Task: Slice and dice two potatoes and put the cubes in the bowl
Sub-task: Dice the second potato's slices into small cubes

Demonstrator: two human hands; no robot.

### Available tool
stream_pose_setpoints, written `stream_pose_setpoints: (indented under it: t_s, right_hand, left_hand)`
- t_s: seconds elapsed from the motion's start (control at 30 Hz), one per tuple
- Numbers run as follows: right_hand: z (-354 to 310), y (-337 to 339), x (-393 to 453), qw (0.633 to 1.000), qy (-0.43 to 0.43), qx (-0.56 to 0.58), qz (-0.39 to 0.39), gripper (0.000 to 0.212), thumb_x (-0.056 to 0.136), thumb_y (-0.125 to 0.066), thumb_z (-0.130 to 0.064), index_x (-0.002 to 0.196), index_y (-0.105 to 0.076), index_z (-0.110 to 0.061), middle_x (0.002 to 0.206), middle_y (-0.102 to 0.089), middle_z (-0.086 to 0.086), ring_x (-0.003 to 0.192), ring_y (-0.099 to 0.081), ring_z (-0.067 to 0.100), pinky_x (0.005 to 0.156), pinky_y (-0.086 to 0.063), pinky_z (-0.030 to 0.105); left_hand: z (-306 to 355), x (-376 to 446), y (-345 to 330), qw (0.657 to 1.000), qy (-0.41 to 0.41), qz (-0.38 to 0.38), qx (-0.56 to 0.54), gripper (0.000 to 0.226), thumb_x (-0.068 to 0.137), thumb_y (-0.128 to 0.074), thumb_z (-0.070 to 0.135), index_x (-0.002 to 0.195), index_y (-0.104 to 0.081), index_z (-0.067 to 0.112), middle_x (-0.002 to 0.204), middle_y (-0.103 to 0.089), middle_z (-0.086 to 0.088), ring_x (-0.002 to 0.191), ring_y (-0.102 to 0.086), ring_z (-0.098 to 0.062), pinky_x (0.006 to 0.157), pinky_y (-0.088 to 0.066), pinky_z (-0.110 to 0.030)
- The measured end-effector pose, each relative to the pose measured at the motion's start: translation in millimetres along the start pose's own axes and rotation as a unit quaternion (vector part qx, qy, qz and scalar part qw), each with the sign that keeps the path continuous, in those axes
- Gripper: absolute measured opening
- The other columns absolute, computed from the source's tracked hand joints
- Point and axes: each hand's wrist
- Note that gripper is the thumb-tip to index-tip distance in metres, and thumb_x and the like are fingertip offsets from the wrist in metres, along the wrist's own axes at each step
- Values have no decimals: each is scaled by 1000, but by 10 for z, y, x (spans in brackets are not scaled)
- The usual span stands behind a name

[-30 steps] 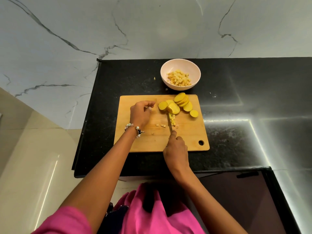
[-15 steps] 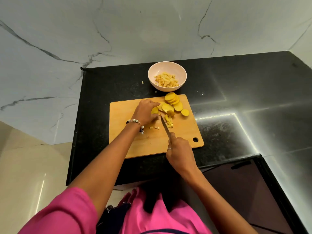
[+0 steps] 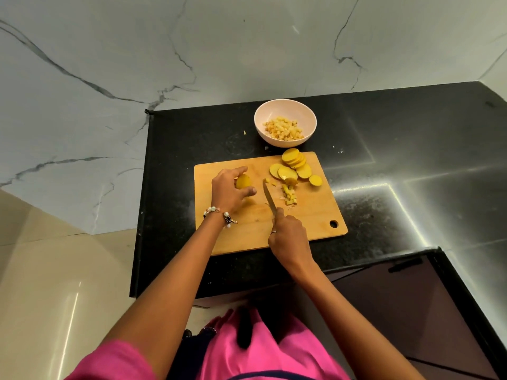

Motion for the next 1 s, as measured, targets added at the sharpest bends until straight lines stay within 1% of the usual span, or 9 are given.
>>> stream_pose_setpoints:
  t_s: [0.17, 0.37, 0.47, 0.53, 0.63, 0.73, 0.8, 0.9, 1.0]
  right_hand:
    - [38, 72, 43, 997, -49, 51, 31, 34, 94, -41, -7, 126, -50, -1, 98, -66, 19, 92, -58, 38, 65, -37, 37]
    - [122, 236, -174, 991, -61, 104, 52, 35, 96, -42, -8, 128, -51, 4, 104, -66, 22, 94, -60, 38, 77, -49, 45]
    - [86, 249, -170, 993, -16, 109, 48, 37, 96, -43, -10, 130, -50, 2, 103, -66, 21, 93, -61, 37, 76, -50, 45]
    - [52, 187, -179, 996, 13, 87, 13, 40, 97, -41, -14, 135, -45, -1, 103, -65, 19, 92, -60, 36, 71, -48, 41]
    - [87, 76, -221, 999, 29, 5, -35, 47, 98, -38, -18, 144, -33, -10, 109, -58, 15, 96, -56, 34, 65, -36, 34]
    - [209, 115, -241, 1000, -2, -26, -14, 51, 97, -36, -16, 147, -28, -13, 111, -54, 13, 96, -55, 33, 63, -34, 32]
    - [279, 162, -217, 999, -18, -29, 6, 50, 97, -36, -15, 146, -29, -11, 110, -55, 14, 94, -55, 34, 63, -34, 32]
    - [265, 191, -155, 1000, 3, -5, 23, 47, 97, -37, -16, 144, -35, -8, 103, -58, 16, 89, -56, 36, 62, -34, 33]
    - [168, 171, -86, 999, 37, 23, 24, 45, 98, -38, -17, 142, -40, -6, 98, -61, 17, 88, -57, 36, 65, -39, 37]
  left_hand:
    - [22, -85, -22, 1000, -11, -10, -12, 65, 68, -82, 28, 127, -58, 19, 115, -60, -6, 98, -56, -18, 89, -49, -37]
    - [63, -155, -39, 999, -20, -33, -6, 65, 69, -81, 26, 128, -57, 18, 115, -60, -6, 96, -56, -18, 88, -50, -37]
    - [48, -188, -76, 1000, -18, -16, 7, 66, 67, -83, 25, 127, -58, 18, 116, -59, -7, 100, -56, -21, 90, -49, -39]
    - [18, -176, -57, 1000, 5, 12, 11, 66, 66, -83, 24, 127, -58, 18, 117, -58, -7, 103, -55, -22, 92, -48, -40]
    - [-12, -164, 8, 999, 26, 33, 7, 66, 66, -83, 22, 127, -58, 17, 118, -57, -7, 105, -55, -22, 93, -48, -39]
    - [3, -207, 40, 1000, 7, 9, -3, 68, 67, -83, 21, 129, -55, 16, 119, -57, -5, 104, -55, -19, 92, -49, -36]
    - [14, -247, 21, 1000, -5, -13, -10, 70, 67, -83, 21, 131, -54, 16, 119, -58, -4, 100, -55, -15, 89, -50, -30]
    - [31, -287, -29, 999, -24, -28, -2, 71, 67, -83, 22, 132, -53, 16, 119, -59, -2, 95, -53, -10, 83, -48, -21]
    - [36, -308, -64, 999, -32, -21, 16, 73, 67, -83, 21, 132, -52, 15, 119, -61, -3, 101, -56, -15, 90, -48, -31]
Point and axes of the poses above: each hand's wrist, its own x-axis towards the middle knuckle, its own y-axis out of the back of the hand, z = x × y
